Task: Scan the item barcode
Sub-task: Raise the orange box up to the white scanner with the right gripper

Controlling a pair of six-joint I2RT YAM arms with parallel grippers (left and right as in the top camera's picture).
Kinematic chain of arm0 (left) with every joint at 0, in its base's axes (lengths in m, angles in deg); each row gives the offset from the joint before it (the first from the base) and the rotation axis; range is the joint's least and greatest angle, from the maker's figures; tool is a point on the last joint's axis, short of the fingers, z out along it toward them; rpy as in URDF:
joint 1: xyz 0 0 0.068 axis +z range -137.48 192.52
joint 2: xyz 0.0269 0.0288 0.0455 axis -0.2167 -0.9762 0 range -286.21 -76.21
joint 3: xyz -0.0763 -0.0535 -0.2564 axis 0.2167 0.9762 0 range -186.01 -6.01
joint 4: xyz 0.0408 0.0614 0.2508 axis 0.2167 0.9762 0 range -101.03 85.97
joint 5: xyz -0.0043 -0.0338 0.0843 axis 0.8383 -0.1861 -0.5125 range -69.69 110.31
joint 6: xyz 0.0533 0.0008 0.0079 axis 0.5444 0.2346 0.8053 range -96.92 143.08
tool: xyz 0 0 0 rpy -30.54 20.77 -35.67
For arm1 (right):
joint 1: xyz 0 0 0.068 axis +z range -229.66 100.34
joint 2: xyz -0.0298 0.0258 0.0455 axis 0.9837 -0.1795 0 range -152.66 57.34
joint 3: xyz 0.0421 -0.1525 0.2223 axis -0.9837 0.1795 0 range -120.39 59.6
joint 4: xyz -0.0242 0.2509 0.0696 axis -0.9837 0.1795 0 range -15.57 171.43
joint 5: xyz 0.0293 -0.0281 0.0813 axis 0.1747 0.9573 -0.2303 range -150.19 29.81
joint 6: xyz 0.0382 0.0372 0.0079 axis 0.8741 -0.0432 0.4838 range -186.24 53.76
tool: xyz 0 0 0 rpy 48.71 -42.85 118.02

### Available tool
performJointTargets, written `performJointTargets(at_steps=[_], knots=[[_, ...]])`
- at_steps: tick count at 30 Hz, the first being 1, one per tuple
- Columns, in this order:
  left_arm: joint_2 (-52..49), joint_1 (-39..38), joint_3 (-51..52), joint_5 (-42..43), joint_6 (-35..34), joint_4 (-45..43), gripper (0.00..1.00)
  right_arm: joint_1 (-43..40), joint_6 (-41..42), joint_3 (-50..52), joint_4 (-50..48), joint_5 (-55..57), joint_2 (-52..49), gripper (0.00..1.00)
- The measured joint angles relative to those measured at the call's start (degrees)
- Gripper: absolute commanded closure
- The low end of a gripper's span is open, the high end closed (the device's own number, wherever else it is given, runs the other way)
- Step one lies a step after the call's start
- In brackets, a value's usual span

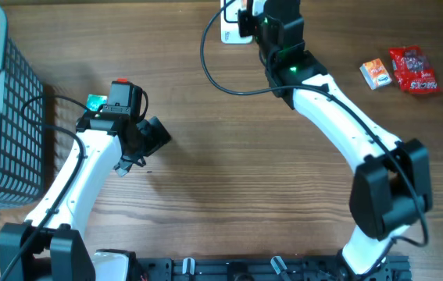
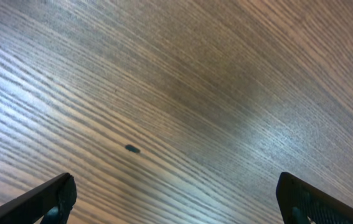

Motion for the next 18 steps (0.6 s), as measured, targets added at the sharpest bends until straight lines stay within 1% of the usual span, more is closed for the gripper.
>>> performJointTargets(at_steps=[2, 4, 7, 13, 18], knots=[[0.0, 0.0, 0.0, 0.0, 0.0, -0.07, 0.0, 0.0, -0.09, 0.0, -5.11, 0.0, -1.97, 0.95], [0.0, 0.0, 0.02, 0.0, -0.02, 0.07, 0.0, 0.0, 0.2, 0.02, -12.48, 0.04, -5.07, 0.95], [0.0, 0.0, 0.04, 0.0, 0.0, 0.04, 0.0, 0.0, 1.66, 0.09, -19.89, 0.15, -9.11, 0.95], [0.0, 0.0, 0.07, 0.0, 0.0, 0.0, 0.0, 0.0, 5.18, 0.09, -29.03, 0.17, -16.48, 0.95], [0.0, 0.0, 0.07, 0.0, 0.0, 0.0, 0.0, 0.0, 6.45, 0.13, -36.3, 0.42, -22.4, 0.96]])
